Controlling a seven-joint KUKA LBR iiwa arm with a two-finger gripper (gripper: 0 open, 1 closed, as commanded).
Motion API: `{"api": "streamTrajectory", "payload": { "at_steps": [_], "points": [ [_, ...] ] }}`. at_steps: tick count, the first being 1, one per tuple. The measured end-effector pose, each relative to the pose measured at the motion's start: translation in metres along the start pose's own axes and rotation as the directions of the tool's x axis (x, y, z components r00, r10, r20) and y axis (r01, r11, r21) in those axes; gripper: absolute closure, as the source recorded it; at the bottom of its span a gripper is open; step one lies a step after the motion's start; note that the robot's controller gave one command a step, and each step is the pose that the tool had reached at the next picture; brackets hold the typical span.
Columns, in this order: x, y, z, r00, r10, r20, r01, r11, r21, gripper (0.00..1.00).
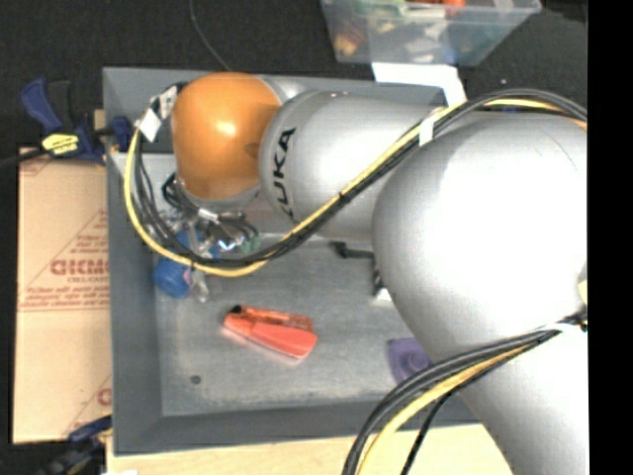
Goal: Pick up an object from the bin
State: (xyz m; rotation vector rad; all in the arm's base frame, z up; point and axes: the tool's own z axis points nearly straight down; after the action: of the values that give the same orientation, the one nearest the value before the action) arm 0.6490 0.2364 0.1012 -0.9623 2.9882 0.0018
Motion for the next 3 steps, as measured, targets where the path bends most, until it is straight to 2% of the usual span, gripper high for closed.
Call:
{"api": "streamTrajectory", "payload": {
  "at_steps": [1, 2, 3],
  "points": [
    [0.0033, -0.0041, 0.0281, 0.964, -0.265, 0.01, 0.265, 0.964, 0.015, 0.0],
    [-0.0033, -0.0017, 0.0296, 0.983, -0.183, 0.013, 0.183, 0.983, 0.003, 1.0],
    [-0.0047, -0.0023, 0.0292, 0.987, -0.161, 0.012, 0.161, 0.987, 0.002, 1.0]
  ]
}}
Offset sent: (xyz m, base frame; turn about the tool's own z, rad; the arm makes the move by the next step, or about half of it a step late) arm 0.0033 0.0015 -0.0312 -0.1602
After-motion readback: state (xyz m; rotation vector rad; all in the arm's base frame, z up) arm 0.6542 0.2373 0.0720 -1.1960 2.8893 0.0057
